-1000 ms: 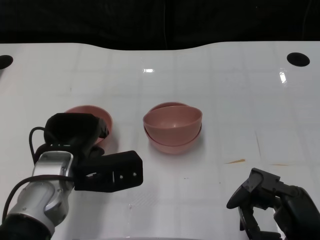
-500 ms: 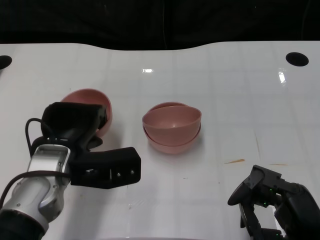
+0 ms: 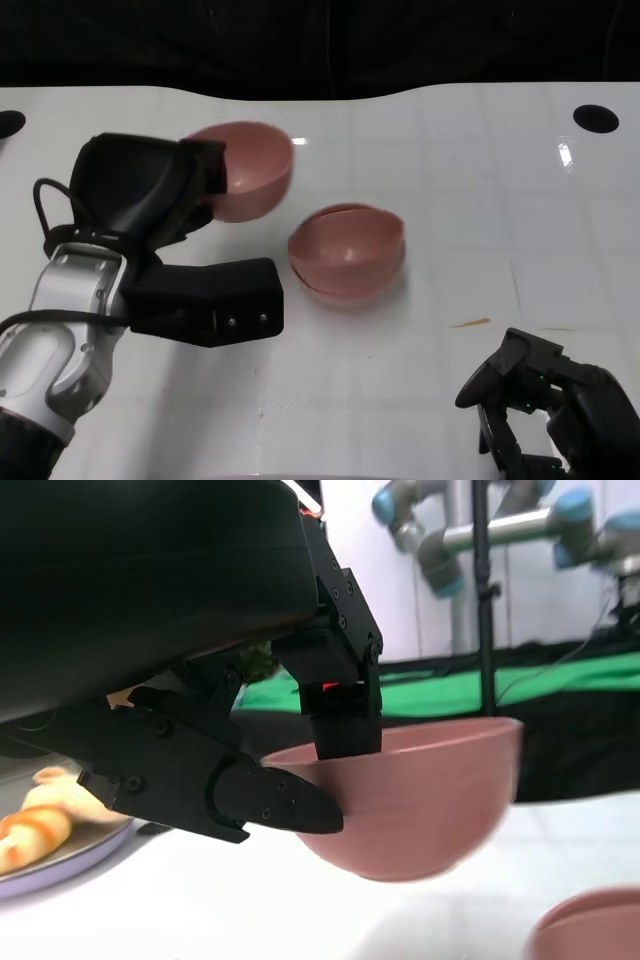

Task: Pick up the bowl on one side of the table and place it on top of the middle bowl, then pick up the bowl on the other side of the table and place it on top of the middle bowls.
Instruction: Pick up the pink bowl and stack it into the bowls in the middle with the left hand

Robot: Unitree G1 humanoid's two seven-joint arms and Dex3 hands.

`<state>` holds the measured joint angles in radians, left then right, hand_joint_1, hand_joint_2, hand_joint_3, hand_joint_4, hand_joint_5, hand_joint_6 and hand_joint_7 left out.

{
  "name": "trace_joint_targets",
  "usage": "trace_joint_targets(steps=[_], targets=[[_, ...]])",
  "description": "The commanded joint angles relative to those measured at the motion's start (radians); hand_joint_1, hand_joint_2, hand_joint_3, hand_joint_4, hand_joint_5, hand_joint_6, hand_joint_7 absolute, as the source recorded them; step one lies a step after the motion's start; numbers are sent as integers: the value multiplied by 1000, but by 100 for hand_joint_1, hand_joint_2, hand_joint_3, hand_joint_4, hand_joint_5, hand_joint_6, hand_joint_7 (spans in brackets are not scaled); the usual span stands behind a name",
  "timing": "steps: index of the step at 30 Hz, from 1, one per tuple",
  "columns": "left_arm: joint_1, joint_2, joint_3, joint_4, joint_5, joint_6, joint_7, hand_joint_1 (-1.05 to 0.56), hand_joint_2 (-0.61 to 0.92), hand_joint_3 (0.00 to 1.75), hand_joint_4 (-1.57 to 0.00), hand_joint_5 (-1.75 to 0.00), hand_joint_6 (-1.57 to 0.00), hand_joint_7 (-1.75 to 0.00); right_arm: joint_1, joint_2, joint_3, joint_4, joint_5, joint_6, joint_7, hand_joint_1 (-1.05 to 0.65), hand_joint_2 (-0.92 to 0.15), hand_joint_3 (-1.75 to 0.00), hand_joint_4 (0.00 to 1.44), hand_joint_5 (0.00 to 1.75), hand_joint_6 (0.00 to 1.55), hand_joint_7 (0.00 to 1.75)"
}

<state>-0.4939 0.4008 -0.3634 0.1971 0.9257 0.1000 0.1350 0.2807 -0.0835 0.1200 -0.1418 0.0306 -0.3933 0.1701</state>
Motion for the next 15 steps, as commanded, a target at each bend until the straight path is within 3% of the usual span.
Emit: trace_joint_targets(steps=[1, 4, 7, 8, 9, 11, 12, 13, 15], targets=[[-32, 26, 17, -23, 11, -7, 10, -32, 92, 9, -87, -175, -87, -103, -1, 2, -11, 7, 3, 5, -5, -16, -46, -131, 77, 172, 75, 139], [-60, 28, 22, -30, 26, -13, 15, -31, 88, 7, -91, -175, -89, -102, -2, 3, -11, 10, 1, 0, -5, -16, -46, -131, 77, 172, 75, 139], [-85, 25, 23, -33, 33, -15, 10, -30, 89, 9, -92, -175, -82, -127, -5, 2, -14, 16, 1, -10, -2, -16, -46, -131, 77, 172, 75, 139], [-92, 24, 22, -33, 33, -20, 10, -30, 90, 10, -92, -175, -75, -147, -6, 1, -15, 19, -1, -15, -2, -16, -46, -131, 77, 172, 74, 139], [-98, 22, 21, -30, 32, -32, 21, -31, 89, 11, -93, -175, -74, -141, -7, 0, -15, 19, -2, -15, -3, -16, -46, -132, 77, 172, 74, 139], [-109, 18, 18, -19, 29, -59, 46, -32, 89, 10, -93, -175, -87, -105, -6, 2, -15, 18, 1, -11, -3, -16, -46, -132, 77, 172, 74, 140], [-113, 16, 16, -13, 29, -71, 58, -33, 89, 7, -94, -175, -97, -72, -6, 2, -15, 17, 2, -7, -3, -16, -45, -132, 77, 172, 75, 139], [-117, 14, 13, -6, 28, -84, 67, -35, 89, 5, -95, -175, -105, -52, -6, 3, -15, 16, 4, -6, -3, -16, -45, -132, 78, 172, 75, 139], [-125, 8, 7, 15, 15, -125, 84, -36, 88, 3, -95, -175, -115, -37, -7, 4, -15, 20, 8, -11, 0, -16, -45, -132, 78, 171, 75, 139]])
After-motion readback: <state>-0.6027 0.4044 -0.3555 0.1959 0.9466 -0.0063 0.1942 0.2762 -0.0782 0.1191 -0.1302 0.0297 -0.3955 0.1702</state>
